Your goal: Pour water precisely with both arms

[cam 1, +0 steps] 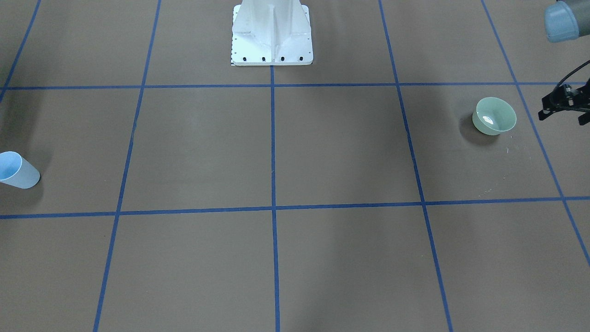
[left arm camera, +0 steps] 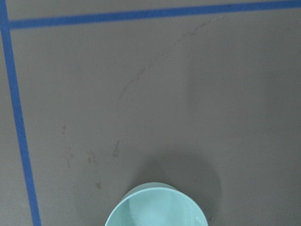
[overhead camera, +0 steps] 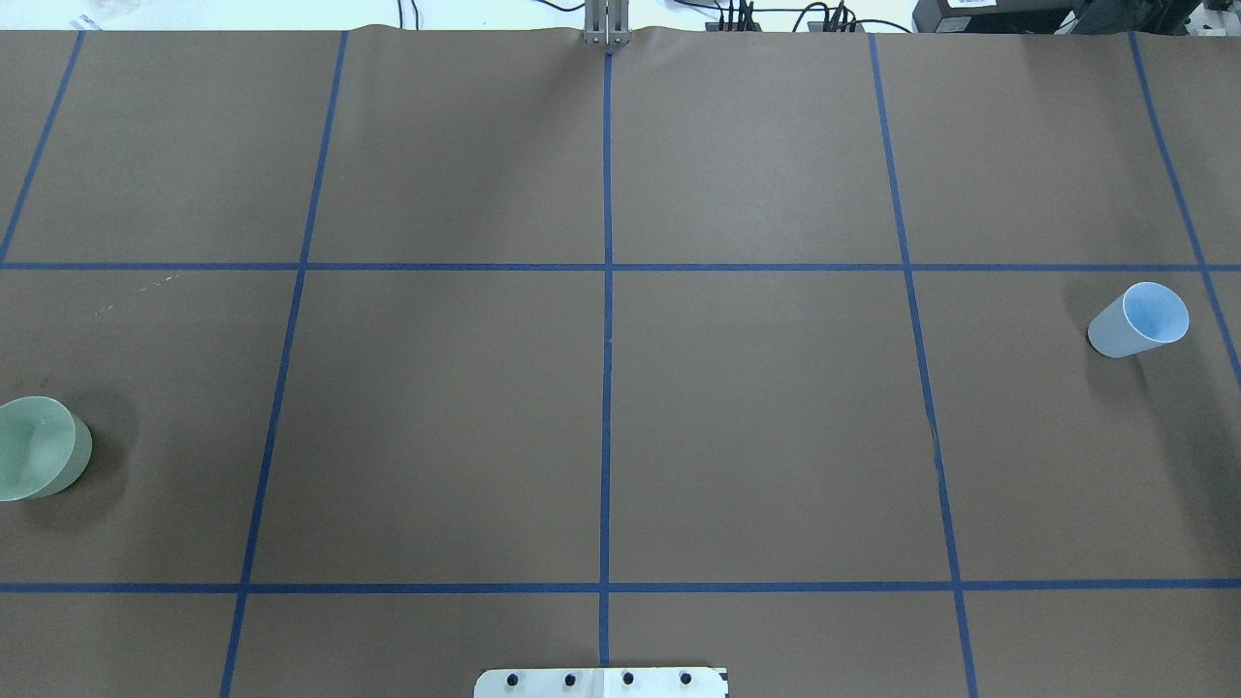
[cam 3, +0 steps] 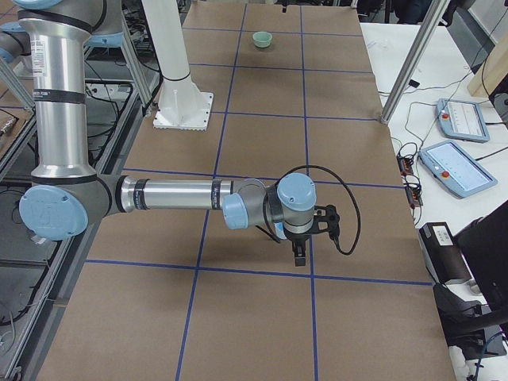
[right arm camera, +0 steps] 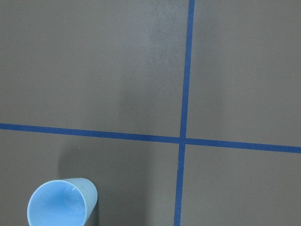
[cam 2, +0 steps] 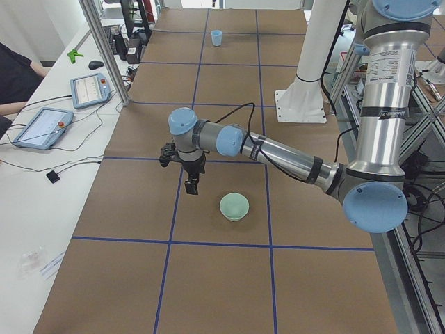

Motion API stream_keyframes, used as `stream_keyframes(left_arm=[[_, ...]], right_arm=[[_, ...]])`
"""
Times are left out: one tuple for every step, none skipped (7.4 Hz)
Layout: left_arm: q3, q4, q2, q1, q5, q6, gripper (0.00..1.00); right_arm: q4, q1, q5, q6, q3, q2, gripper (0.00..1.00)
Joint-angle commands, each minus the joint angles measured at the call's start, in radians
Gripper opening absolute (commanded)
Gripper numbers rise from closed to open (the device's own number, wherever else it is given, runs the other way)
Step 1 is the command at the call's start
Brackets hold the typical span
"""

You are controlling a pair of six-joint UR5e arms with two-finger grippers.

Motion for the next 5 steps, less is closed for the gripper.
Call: stream_keyframes(left_arm=[[0.155, 0.089, -0.123, -0.185, 0.041, 0.255, 1.00], [0.184, 0.085, -0.108, -0.222, 0.026, 0.297, 1.00], [0.182, 0.082, -0.061, -0.232, 0.018, 0.307, 1.00], [0.193, 0.076, -0.033, -0.238, 0.026, 0.296, 1.00], [0.172, 0.077, -0.010, -0.243, 0.023, 0.292, 1.00]], right_arm=[[-0.014, 0.002, -0.004, 0.006, 0.003, -0.003, 1.00], [-0.063, -0.001, -0.004, 0.002, 0.025, 0.000, 1.00], [-0.111, -0.033, -0.004, -0.001, 0.067, -0.001, 1.00], [-0.188, -0.041, -0.004, -0.004, 0.120, -0.004, 1.00], [-0.268, -0.034, 0.006, -0.036, 0.165, -0.012, 1.00]])
